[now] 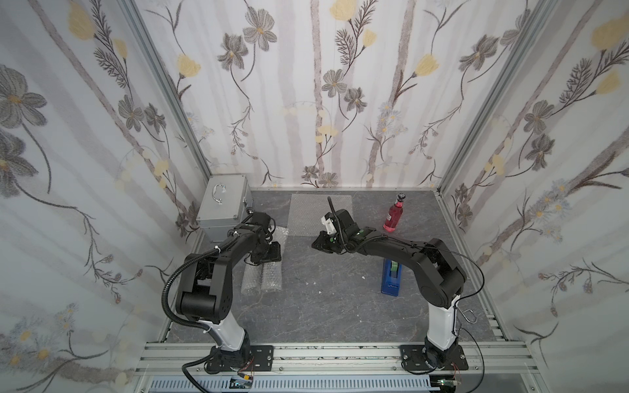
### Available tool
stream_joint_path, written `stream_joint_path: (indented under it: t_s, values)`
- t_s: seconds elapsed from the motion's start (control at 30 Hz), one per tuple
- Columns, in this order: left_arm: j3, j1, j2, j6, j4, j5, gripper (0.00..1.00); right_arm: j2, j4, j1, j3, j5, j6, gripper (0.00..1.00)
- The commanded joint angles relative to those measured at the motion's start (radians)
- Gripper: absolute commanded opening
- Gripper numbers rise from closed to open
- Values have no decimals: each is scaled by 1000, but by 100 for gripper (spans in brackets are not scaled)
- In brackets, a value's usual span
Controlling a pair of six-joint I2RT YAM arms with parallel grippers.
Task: Wrap wine bottles in bubble wrap
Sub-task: Adjust the tape on the bubble wrap.
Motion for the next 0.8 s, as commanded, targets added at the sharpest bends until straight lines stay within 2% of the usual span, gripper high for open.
stream_joint_path:
  t_s: [0.0,0.23,0.43,0.6,0.77]
  values:
    - [15,-1,12,10,-19,-22,65,42,-90,-27,95,81,-79,21]
    - [17,-2,7,10,-25,-26,80,238,-204,-86,399,101,-97,28]
    - [26,-30,-125,42,-40,32,100,423,-281,-124,656,95,-82,29]
    - [-12,-33,-256,100,-15,27,100,515,-268,-151,715,61,-40,27]
    - [-83,-14,-363,181,39,26,100,540,-284,-149,711,53,-42,25]
